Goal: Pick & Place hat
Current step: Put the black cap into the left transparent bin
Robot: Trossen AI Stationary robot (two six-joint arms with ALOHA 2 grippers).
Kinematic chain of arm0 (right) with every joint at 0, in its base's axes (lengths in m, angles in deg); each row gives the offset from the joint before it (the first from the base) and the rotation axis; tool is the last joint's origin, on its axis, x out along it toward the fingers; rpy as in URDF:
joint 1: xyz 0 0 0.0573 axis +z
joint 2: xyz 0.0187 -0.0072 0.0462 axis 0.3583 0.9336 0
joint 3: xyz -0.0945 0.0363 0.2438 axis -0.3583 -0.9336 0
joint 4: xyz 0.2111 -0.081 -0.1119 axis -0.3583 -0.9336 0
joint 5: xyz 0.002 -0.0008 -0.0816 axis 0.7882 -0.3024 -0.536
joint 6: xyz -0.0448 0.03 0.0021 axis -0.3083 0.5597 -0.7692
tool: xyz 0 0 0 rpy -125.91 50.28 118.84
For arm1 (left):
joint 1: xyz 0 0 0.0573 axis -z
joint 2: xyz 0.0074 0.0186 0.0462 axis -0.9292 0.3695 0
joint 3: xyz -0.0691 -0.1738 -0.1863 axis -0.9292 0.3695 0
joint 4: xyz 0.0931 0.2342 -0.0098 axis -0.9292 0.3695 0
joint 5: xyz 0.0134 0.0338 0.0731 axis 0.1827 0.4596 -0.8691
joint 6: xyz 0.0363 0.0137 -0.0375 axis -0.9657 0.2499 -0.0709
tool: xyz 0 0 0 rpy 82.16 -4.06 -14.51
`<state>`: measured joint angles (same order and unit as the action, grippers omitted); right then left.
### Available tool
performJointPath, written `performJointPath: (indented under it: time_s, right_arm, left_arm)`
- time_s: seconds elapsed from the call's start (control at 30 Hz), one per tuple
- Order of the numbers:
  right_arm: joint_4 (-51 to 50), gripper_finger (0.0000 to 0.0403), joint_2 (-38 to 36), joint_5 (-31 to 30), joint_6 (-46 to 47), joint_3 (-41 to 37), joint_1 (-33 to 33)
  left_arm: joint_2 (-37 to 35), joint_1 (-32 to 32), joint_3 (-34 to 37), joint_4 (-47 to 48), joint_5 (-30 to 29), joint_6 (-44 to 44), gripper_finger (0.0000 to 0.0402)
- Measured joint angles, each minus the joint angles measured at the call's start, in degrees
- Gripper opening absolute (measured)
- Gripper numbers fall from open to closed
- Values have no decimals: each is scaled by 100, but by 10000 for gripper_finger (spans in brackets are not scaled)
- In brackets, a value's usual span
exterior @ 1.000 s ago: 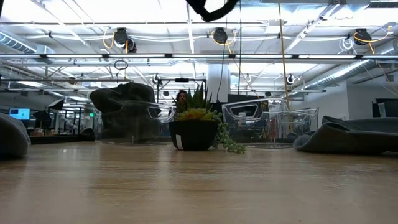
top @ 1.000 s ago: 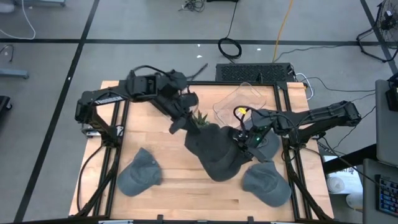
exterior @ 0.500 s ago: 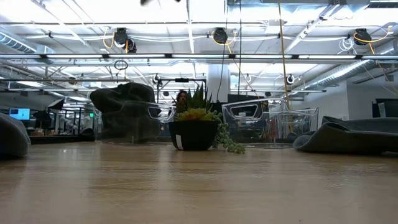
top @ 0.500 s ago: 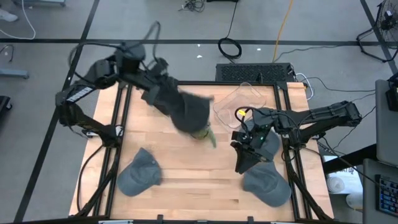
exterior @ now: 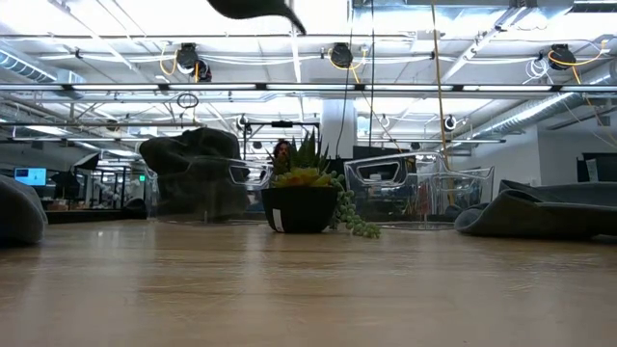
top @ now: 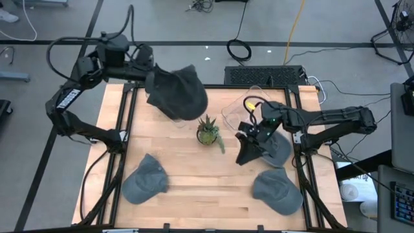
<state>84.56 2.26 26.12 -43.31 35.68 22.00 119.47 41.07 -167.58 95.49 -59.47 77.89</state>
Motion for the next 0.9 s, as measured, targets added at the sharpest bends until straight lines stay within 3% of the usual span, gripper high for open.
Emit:
performJointPath:
  time_s: [0.3,0.47,0.9]
  right_arm:
    - [640,72,2,-1282,-596,0,-513]
    - [871,72,2,-2035,-840,0,-814]
    - [1045,73,2,-2520,-1364,-2,-1232]
  left_arm:
    - [-178,-287,0,1366,-1242,-847,6]
    - [-156,-406,2,1775,-1632,-1291,6]
    - [9,-442,271,1661,-2435,-1650,6]
